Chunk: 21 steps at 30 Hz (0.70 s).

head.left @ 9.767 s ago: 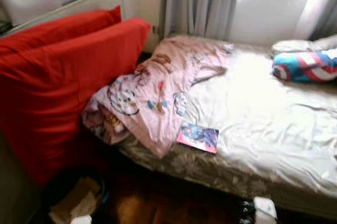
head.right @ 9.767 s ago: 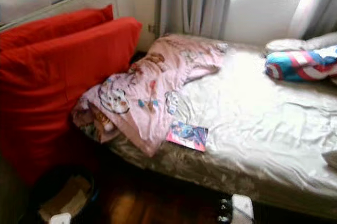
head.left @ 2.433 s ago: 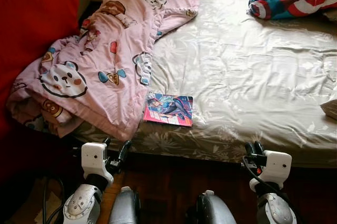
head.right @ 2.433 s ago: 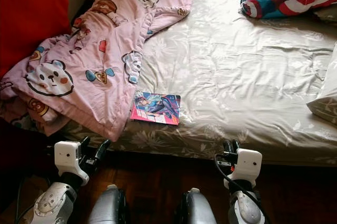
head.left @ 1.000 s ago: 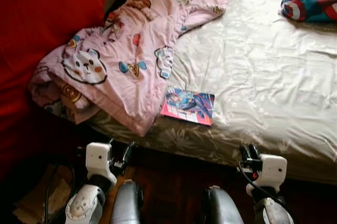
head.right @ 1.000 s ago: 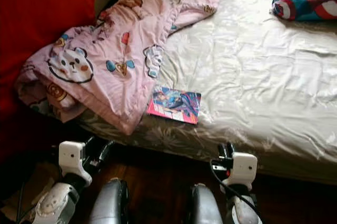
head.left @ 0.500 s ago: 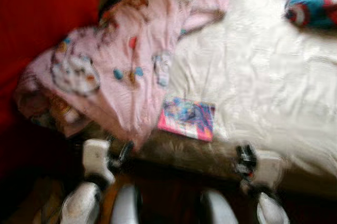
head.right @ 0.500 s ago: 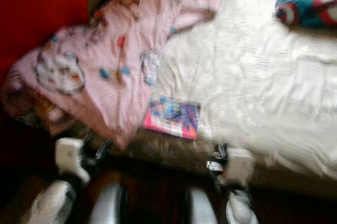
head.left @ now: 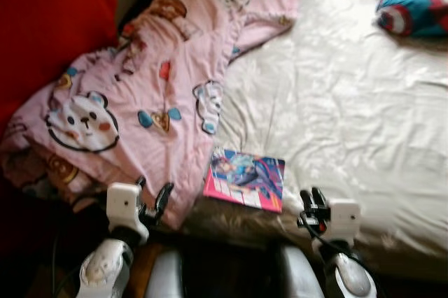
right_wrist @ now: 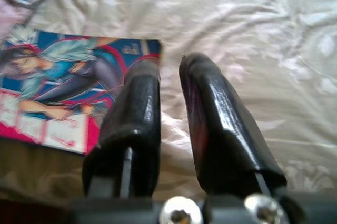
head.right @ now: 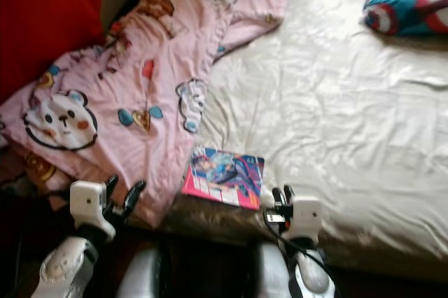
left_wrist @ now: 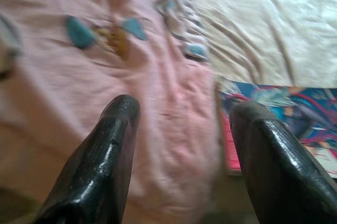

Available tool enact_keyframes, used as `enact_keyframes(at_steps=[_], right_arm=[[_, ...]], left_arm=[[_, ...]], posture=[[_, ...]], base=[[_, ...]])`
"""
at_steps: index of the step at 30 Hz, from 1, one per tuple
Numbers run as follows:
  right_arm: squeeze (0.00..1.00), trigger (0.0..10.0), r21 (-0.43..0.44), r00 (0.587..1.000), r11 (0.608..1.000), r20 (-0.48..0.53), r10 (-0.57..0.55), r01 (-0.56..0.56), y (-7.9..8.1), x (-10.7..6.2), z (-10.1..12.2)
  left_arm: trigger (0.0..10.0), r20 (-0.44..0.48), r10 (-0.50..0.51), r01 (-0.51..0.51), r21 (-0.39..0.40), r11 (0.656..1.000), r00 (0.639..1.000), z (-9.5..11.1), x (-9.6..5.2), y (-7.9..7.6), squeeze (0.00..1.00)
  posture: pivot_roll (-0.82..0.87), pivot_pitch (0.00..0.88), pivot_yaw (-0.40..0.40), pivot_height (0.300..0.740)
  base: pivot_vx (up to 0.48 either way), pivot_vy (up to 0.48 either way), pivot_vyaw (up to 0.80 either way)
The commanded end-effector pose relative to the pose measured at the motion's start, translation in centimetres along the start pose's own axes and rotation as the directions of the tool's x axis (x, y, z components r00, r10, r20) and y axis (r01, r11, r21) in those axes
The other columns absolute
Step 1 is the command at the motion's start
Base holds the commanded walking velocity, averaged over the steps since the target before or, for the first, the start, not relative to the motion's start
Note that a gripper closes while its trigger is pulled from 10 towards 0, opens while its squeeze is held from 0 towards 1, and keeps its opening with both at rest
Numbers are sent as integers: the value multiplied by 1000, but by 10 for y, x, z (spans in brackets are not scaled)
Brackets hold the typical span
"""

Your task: Clean up the room

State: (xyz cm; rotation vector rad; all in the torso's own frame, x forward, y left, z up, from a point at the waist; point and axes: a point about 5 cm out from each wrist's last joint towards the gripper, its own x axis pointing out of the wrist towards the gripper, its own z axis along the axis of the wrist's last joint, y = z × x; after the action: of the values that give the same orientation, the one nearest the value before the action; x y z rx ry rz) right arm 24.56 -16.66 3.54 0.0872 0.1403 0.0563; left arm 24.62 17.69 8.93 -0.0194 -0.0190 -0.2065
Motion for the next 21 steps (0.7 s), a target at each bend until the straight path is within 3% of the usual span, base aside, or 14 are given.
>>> enact_keyframes(at_steps=[1,8,10,13,16,21], right_arm=[[1000,10000,17,996,1000,-89,-18,19,-6,-3,-17],[1000,10000,114,986,993,-168,-1,20,-6,25,-20],[1000,10000,72,977,997,-214,13,3,-6,37,-20],[1000,10000,81,972,997,-234,9,11,-7,46,-18],[1000,10000,185,974,978,-221,-54,96,-15,61,-5],[1000,10000,246,976,964,-211,-48,100,-18,73,7]], left_arm=[[10000,-31,-9,9,-8,1000,999,-5,-3,-1,0],[10000,-19,-19,19,1,1000,1000,0,1,-1,0],[10000,-16,-22,22,5,1000,1000,2,2,-1,0],[10000,-18,-26,26,10,1000,999,2,2,-1,0],[10000,-26,-28,28,14,1000,999,2,0,0,0],[10000,-32,-22,22,17,1000,999,3,-4,2,0]], posture=[[69,242,-22,607],[92,260,-14,607],[98,269,-8,607],[94,277,-1,607],[99,281,-1,607],[108,291,2,607]], base=[[0,0,0],[0,0,0],[0,0,0],[0,0,0],[0,0,0],[0,0,0]])
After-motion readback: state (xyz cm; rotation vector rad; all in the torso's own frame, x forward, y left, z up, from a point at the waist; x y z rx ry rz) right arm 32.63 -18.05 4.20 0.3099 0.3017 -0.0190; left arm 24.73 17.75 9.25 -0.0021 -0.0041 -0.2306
